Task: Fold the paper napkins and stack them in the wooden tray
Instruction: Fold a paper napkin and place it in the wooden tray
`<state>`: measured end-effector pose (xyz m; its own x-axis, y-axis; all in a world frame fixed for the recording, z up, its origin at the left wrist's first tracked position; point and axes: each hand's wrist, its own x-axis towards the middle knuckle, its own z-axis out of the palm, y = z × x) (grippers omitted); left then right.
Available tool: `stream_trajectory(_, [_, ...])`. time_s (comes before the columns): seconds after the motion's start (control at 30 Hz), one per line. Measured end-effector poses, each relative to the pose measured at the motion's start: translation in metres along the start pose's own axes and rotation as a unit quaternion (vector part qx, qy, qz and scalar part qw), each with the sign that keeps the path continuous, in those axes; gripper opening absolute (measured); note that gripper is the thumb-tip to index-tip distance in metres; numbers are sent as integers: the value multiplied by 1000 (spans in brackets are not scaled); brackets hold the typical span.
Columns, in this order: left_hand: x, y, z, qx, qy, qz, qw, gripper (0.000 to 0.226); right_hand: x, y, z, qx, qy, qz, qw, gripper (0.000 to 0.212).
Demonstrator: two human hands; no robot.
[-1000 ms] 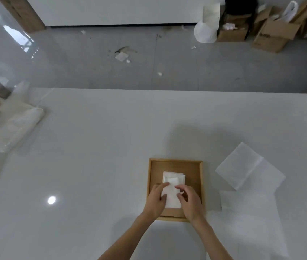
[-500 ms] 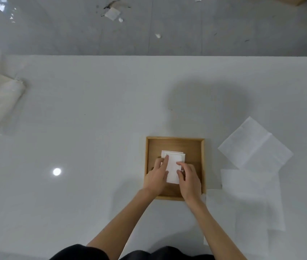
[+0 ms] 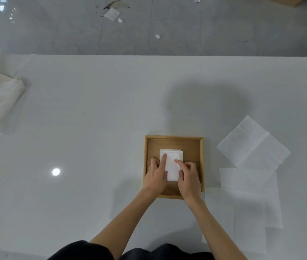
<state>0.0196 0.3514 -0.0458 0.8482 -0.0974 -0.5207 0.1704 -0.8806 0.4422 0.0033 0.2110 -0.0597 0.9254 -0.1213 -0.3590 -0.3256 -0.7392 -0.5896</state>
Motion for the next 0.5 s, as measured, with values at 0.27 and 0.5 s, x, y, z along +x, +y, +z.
stream_trajectory(0.27, [-13, 9, -5, 85, 43, -4, 995, 65, -10, -4, -22, -78, 7, -49, 996, 49])
stream_trajectory(0.5, [-37, 65, 15, 170, 102, 137, 971, 50, -54, 54, -87, -3, 227, 23, 974, 26])
